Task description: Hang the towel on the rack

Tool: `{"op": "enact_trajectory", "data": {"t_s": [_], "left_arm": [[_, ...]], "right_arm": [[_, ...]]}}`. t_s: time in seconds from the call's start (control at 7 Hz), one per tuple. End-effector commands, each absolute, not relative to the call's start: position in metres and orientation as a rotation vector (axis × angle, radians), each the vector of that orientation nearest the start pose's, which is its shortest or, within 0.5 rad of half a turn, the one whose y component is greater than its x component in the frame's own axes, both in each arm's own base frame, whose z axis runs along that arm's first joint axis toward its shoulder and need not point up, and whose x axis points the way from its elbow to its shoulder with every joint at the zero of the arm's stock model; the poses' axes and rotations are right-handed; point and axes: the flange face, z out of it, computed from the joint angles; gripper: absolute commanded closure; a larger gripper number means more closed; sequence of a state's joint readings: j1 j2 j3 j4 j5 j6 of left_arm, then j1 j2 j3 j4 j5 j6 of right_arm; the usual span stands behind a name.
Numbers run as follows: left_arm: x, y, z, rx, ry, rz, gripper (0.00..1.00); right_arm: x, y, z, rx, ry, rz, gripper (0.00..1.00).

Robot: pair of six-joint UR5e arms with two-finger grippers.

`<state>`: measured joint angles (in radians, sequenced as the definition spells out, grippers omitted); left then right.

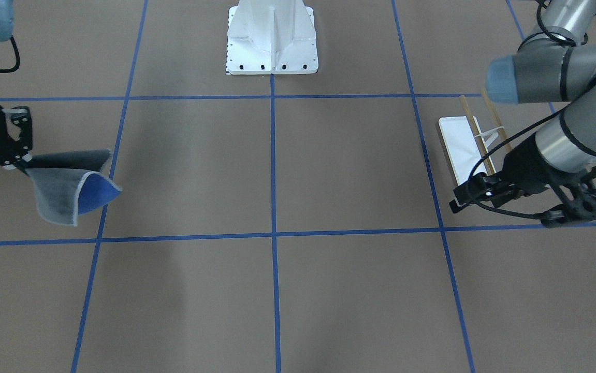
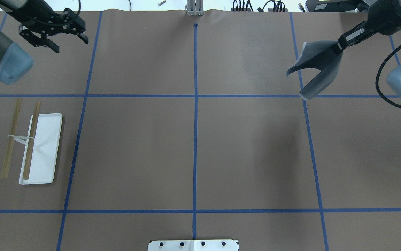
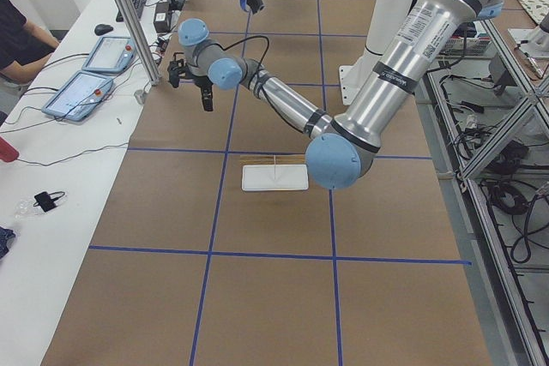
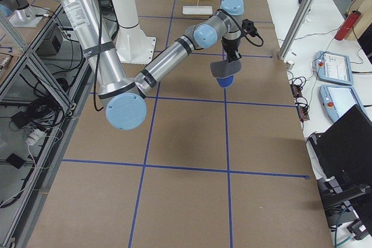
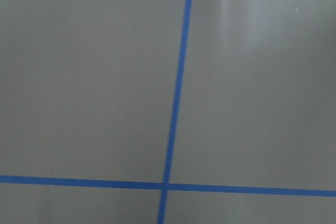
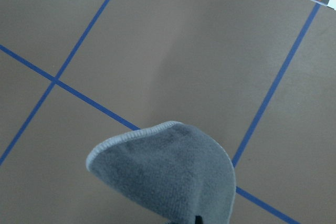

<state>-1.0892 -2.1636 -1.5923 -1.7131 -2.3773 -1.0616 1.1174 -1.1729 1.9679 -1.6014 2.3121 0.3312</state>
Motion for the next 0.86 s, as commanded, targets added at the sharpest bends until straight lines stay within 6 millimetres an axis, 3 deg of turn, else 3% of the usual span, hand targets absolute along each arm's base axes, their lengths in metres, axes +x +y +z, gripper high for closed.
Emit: {"op": "enact_trajectory", "data": {"t_s": [0.0, 0.29, 0.57, 0.71], "left_arm": [[0.319, -0.622, 0.189, -0.095, 1.164, -0.335, 0.02], [0.361, -0.599, 0.125, -0.173, 1.280, -0.407, 0.02], [0.397, -0.575, 0.060, -0.193, 1.356, -0.464, 0.02], [0.420, -0.554, 0.050, -0.203, 1.400, -0.441, 0.02]], "right_arm": [[-0.253, -0.487, 0.206, 0.409, -0.974, -0.380, 1.00], [-0.290, -0.466, 0.170, 0.441, -0.990, -0.368, 1.00], [-0.311, -0.456, 0.149, 0.464, -0.996, -0.350, 1.00], [-0.315, -0.456, 0.146, 0.476, -1.000, -0.353, 1.00]]}}
